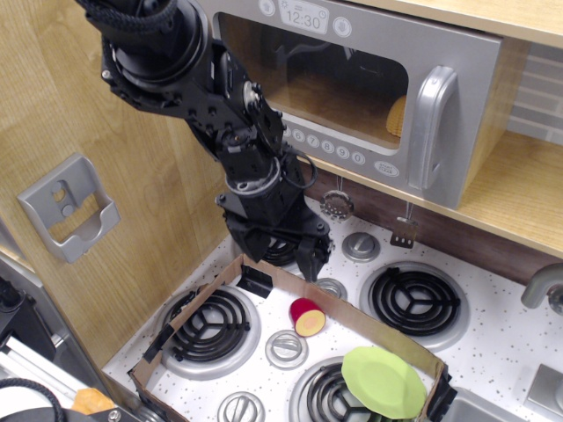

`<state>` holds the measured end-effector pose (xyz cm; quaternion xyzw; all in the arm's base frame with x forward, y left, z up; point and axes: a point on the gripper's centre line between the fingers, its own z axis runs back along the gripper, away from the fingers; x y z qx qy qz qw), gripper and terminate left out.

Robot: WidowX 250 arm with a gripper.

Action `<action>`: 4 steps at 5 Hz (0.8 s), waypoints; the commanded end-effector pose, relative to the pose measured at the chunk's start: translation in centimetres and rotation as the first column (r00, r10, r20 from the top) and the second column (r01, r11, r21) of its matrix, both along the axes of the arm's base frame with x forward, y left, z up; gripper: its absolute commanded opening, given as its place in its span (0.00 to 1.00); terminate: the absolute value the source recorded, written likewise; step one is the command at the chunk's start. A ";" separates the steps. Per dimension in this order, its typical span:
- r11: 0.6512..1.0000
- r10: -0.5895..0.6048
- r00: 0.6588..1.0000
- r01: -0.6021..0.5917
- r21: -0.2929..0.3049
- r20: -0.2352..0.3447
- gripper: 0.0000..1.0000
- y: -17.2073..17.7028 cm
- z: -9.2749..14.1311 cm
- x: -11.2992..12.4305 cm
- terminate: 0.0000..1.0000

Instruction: Open microwave

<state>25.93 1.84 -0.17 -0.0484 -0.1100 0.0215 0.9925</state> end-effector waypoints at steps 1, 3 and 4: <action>0.997 0.016 0.990 -0.026 0.074 0.140 1.00 -0.4 3.6 1.6 0.00; 0.993 -0.048 0.986 0.029 0.116 0.161 1.00 -1.0 7.2 2.9 0.00; 0.993 -0.076 0.989 0.063 0.103 0.129 1.00 -1.7 9.7 3.5 0.00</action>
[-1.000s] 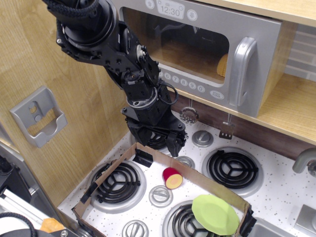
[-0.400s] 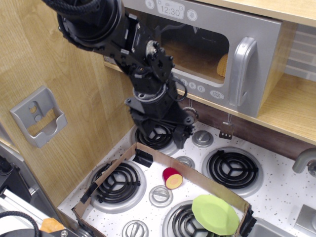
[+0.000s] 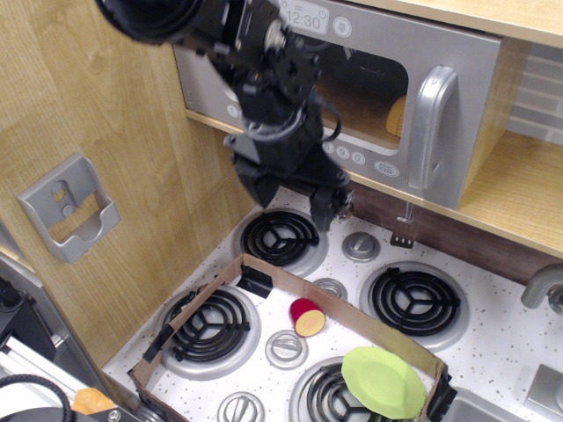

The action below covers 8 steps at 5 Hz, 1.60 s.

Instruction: Open microwave

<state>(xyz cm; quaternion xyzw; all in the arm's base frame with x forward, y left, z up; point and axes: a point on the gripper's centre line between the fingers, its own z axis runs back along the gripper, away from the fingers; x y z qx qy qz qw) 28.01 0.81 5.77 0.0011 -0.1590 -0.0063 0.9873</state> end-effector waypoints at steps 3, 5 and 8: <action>0.998 0.003 0.998 0.000 -0.057 0.063 1.00 -3.5 7.4 3.1 0.00; 0.997 0.038 0.998 -0.035 -0.062 0.048 1.00 -4.6 7.3 5.3 0.00; 0.997 -0.022 0.997 0.028 -0.071 0.077 1.00 -6.8 6.3 6.5 0.00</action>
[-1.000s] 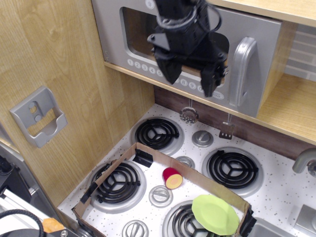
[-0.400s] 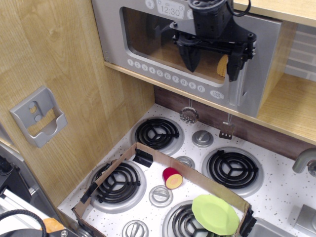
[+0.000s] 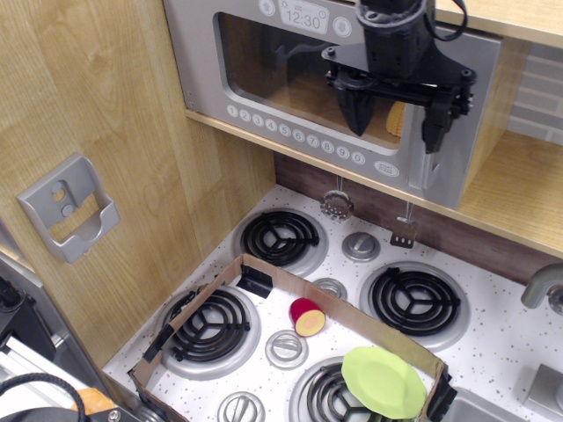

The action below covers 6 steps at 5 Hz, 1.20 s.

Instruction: Open microwave

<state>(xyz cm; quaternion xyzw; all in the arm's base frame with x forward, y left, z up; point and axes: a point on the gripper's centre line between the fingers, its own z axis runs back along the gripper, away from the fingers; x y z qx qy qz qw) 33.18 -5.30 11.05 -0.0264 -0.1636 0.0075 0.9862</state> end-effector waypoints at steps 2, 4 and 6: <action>0.998 -0.062 0.994 0.063 -0.011 0.092 1.00 -0.1 0.6 2.0 0.00; 0.998 -0.058 0.993 0.056 0.021 0.104 0.00 0.6 0.4 1.6 0.00; 0.999 -0.014 0.997 0.012 0.030 0.081 0.00 1.4 -0.1 0.1 0.00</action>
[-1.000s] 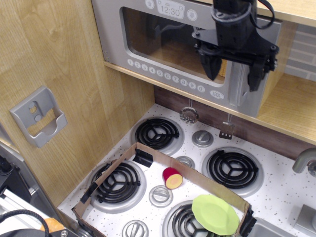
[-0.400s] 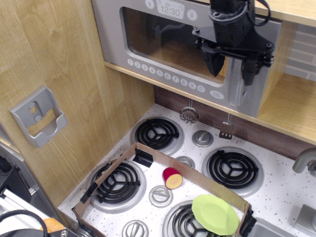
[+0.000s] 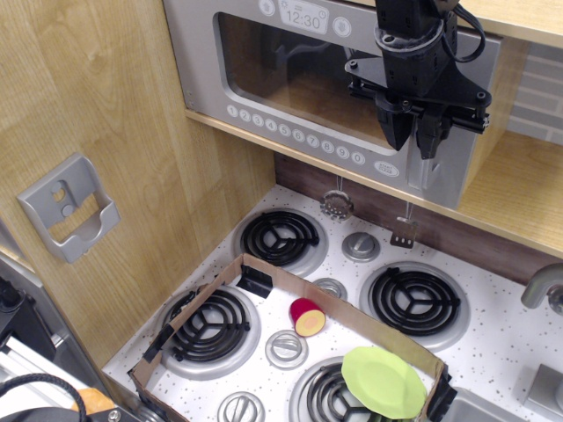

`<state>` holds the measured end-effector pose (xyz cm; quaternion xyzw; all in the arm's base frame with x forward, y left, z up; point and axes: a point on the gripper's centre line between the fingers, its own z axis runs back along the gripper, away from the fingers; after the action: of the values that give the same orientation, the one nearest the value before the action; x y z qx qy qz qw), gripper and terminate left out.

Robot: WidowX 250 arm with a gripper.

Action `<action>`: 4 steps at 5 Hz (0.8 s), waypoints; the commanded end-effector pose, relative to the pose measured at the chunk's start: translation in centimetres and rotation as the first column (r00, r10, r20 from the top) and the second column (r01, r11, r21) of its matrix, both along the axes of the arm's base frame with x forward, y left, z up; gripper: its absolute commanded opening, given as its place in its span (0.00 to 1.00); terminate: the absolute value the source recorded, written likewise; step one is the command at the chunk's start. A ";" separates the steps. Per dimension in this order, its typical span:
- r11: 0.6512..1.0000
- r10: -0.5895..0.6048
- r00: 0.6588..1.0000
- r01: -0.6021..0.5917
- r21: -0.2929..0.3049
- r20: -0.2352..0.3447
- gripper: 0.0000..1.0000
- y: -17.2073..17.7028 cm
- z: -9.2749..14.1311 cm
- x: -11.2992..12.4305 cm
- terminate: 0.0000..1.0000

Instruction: Open microwave

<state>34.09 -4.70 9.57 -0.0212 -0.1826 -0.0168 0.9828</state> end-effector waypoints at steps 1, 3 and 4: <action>0.999 0.049 0.998 -0.050 0.019 0.041 0.00 1.2 1.2 -1.8 0.00; 0.990 0.135 0.991 -0.134 0.047 -0.015 1.00 0.9 1.1 -3.7 0.00; 0.976 0.217 0.975 -0.215 0.041 -0.044 1.00 -1.8 1.0 -5.8 0.00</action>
<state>27.85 -6.31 9.06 0.0242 -0.1344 0.0960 0.9860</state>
